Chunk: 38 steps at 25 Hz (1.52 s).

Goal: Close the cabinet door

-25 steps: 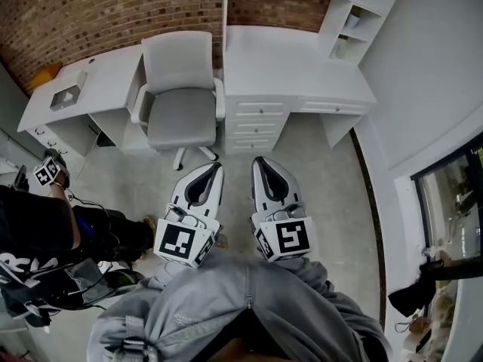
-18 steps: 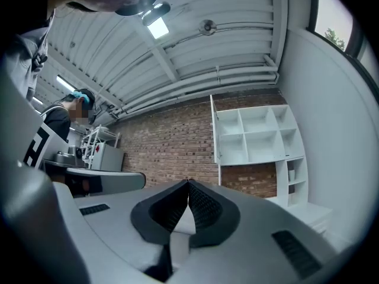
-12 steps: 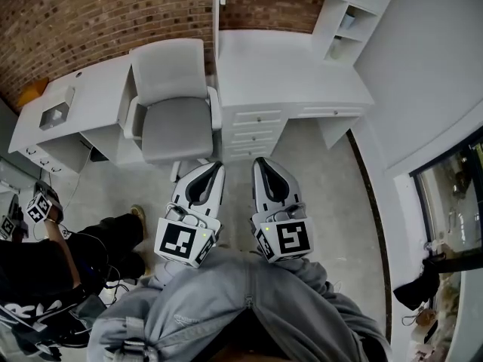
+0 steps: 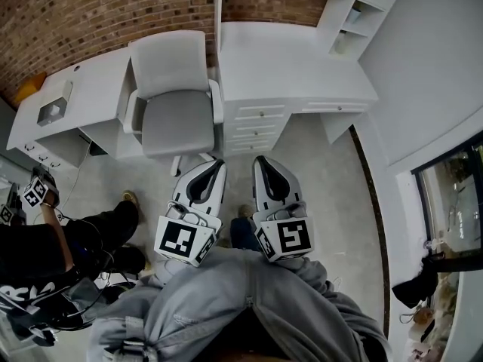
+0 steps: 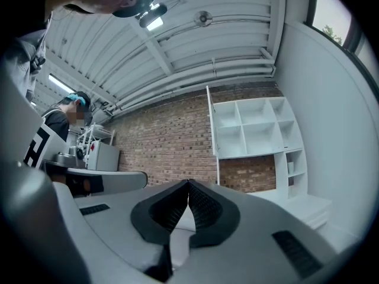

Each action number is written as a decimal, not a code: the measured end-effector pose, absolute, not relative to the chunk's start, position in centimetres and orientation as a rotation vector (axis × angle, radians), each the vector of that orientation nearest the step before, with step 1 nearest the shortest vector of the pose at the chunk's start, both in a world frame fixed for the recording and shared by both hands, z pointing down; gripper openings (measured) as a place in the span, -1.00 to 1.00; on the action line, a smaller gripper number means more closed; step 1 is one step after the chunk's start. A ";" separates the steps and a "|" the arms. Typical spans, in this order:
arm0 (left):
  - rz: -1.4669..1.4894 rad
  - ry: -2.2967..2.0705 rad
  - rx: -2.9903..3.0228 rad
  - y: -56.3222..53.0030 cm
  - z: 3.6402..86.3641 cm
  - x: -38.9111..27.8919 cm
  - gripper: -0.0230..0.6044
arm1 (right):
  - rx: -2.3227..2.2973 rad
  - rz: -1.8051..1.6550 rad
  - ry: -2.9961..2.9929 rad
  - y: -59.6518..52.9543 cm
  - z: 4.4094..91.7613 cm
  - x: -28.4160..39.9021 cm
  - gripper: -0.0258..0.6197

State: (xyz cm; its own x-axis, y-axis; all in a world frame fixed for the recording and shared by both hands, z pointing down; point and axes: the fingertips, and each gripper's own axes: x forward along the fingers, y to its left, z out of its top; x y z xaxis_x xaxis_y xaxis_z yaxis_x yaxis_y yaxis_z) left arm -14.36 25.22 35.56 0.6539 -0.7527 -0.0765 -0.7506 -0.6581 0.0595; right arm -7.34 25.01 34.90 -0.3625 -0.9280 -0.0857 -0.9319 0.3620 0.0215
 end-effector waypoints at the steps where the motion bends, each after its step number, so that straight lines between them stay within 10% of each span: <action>1: -0.149 -1.294 2.834 24.8 35.4 -14.5 -0.92 | -1.734 0.102 2.547 24.5 34.8 -7.4 -0.84; 38: -0.175 -1.581 2.705 4.5 35.1 -7.1 -0.92 | -1.418 0.127 2.718 2.6 34.4 -0.8 -0.84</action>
